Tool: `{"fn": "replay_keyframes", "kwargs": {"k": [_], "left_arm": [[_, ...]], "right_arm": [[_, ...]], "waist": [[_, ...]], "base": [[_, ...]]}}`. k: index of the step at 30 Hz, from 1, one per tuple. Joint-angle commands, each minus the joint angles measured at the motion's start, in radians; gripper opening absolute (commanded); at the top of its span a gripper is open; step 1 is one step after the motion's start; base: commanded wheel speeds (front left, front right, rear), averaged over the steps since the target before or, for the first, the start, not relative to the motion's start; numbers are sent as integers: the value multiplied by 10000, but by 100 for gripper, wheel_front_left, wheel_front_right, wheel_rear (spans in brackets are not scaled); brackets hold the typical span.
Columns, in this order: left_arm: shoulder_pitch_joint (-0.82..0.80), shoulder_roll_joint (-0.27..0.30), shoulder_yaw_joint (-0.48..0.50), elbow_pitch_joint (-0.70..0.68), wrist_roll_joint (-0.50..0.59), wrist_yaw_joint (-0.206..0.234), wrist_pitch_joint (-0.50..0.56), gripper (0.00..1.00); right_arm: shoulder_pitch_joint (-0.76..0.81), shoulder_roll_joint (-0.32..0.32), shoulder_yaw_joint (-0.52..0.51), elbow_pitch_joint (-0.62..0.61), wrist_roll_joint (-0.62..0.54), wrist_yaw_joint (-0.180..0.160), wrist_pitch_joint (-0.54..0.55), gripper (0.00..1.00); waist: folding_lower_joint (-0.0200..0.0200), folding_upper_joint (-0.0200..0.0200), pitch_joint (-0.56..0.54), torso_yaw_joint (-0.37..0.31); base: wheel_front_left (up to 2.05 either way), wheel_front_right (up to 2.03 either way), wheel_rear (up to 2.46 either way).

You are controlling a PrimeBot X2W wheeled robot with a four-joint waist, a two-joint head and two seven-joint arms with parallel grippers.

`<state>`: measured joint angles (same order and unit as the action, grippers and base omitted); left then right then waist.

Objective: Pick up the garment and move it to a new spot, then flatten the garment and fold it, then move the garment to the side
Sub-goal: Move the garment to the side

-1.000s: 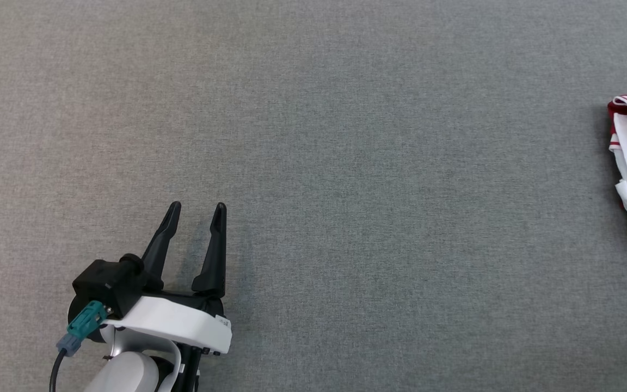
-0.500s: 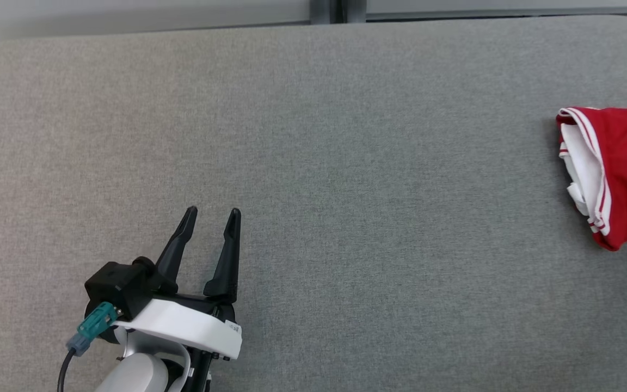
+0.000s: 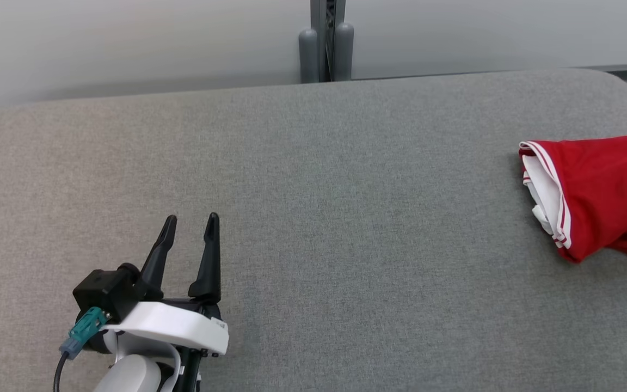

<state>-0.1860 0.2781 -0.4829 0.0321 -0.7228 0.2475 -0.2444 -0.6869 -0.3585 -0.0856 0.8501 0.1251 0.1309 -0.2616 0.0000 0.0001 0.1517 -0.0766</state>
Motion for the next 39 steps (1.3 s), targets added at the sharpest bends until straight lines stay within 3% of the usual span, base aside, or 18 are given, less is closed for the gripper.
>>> {"fn": "replay_keyframes", "kwargs": {"k": [1, 9, 15, 22, 39], "left_arm": [[124, 44, 72, 83, 0, -24, -33, 100], [476, 102, 569, 669, 131, 3, -166, 100], [926, 95, 1042, 988, 275, 13, -206, 100], [1386, -73, 1450, 987, 462, -141, -216, 100], [1989, -401, 1736, 1230, 774, -347, -212, 100]], "right_arm": [[309, 60, 44, -249, 175, -3, -42, 100], [2750, 981, 52, -3261, 955, -3, 144, 100], [4542, 2216, -298, -5683, 533, -3, 752, 100], [5862, 2946, -370, -7177, 140, -3, 1100, 100], [7280, 3058, 532, -7705, 632, -3, 1082, 100]], "waist": [[0, -1, -187, -7], [0, -1, -702, 135], [0, -1, -973, 318], [0, -1, -1144, 565], [0, -1, -1575, 650]], "base": [[0, 0, 0], [0, 0, 0], [0, 0, 0], [0, 0, 0], [0, 0, 0]]}}
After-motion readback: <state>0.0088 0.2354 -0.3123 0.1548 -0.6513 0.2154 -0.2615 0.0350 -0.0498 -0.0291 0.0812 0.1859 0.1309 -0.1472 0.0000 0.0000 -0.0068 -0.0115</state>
